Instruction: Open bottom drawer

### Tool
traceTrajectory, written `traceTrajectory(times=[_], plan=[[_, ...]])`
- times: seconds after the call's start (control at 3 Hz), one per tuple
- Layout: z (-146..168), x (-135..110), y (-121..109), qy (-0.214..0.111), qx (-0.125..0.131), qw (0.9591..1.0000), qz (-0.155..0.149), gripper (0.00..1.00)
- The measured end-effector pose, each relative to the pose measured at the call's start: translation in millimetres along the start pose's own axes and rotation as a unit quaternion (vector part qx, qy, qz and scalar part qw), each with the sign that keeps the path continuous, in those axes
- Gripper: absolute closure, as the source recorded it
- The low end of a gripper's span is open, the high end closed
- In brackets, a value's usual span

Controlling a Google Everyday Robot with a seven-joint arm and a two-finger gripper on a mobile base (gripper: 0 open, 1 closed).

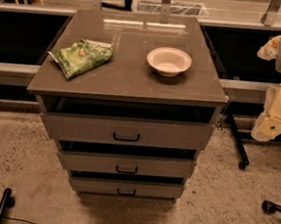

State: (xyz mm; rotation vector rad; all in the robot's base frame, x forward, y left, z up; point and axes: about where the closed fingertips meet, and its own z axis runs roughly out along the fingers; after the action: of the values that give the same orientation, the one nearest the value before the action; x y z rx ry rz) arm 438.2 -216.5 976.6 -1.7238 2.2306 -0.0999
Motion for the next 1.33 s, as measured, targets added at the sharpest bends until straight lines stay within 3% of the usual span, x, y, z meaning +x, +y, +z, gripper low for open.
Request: traceTrajectory(times=[0.33, 0.67, 1.0, 1.33], plan=[[0.0, 0.0, 0.0, 0.000, 0.000, 1.0000, 0.000, 0.00], [26.1, -4.5, 2.4, -0.028, -0.001, 0.9995, -0.016, 0.00], [95.2, -1.5, 25.6, -0.089, -0.039, 0.9953, -0.003, 0.00], [194.5, -15.7, 83.7, -0.152, -0.096, 0.9837, 0.008, 0.00]])
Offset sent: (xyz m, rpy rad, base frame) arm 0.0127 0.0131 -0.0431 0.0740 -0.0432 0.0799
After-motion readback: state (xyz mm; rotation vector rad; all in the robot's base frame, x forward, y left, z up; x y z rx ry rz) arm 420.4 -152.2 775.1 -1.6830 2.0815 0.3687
